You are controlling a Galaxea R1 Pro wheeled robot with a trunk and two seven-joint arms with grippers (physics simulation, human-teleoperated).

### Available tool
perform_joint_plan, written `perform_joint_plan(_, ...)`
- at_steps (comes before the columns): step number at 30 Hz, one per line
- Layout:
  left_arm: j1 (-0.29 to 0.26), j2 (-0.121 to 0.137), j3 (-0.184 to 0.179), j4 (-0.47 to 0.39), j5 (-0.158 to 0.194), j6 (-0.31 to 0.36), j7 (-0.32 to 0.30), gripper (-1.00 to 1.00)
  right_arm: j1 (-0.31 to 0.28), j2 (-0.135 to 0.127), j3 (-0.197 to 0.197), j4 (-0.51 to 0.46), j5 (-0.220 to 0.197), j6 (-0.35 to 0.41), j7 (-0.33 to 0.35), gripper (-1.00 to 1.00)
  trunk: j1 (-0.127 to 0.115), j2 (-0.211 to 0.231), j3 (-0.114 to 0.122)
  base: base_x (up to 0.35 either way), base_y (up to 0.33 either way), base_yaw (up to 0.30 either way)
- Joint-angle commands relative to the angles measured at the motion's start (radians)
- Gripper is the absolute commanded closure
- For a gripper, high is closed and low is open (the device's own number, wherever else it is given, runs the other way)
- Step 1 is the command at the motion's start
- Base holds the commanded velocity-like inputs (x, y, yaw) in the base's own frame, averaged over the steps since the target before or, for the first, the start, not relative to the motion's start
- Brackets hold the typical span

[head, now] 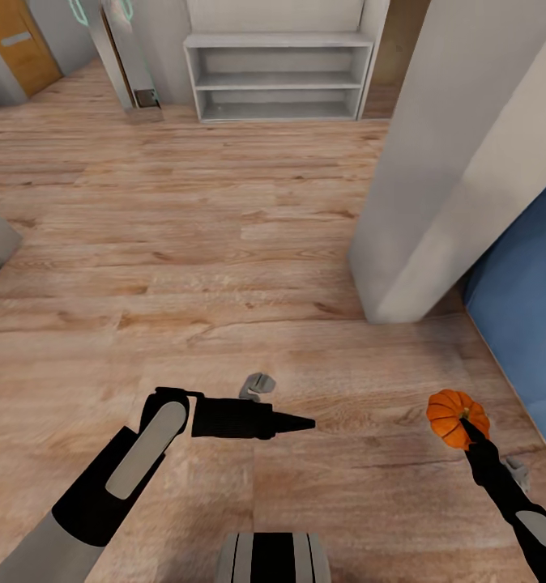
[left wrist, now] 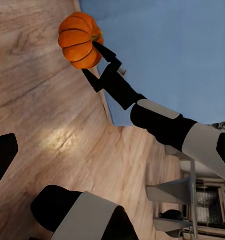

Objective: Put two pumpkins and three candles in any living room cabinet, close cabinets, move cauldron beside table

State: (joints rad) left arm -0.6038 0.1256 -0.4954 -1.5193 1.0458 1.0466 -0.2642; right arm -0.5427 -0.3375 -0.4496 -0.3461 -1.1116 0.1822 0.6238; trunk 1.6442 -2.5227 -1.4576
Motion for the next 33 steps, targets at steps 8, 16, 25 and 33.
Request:
perform_joint_plan(8,-0.001,0.002,0.002,-0.001,-0.009,0.001,-0.01,-1.0,-0.001,0.001,-0.004,0.001,-0.009,0.01,0.001,1.0,-0.004,0.002,0.031,-0.191,0.0,0.0)
perform_joint_plan(16,-0.001,0.0,0.002,-0.001,-0.009,0.001,-0.01,-1.0,-0.001,0.009,0.0,0.0,-0.008,0.01,0.0,1.0,-0.007,0.004,0.065,-0.141,0.0,0.017)
perform_joint_plan(25,-0.001,0.0,0.003,-0.002,-0.009,0.001,-0.009,-1.0,-0.001,0.011,0.004,-0.001,-0.008,0.01,0.001,1.0,-0.011,0.006,0.111,-0.012,0.0,0.15)
perform_joint_plan(33,-0.001,0.0,0.002,-0.002,-0.009,0.001,-0.008,-1.0,-0.001,0.015,0.005,-0.001,-0.008,0.01,0.001,1.0,-0.015,0.008,0.152,-0.001,0.0,0.184)
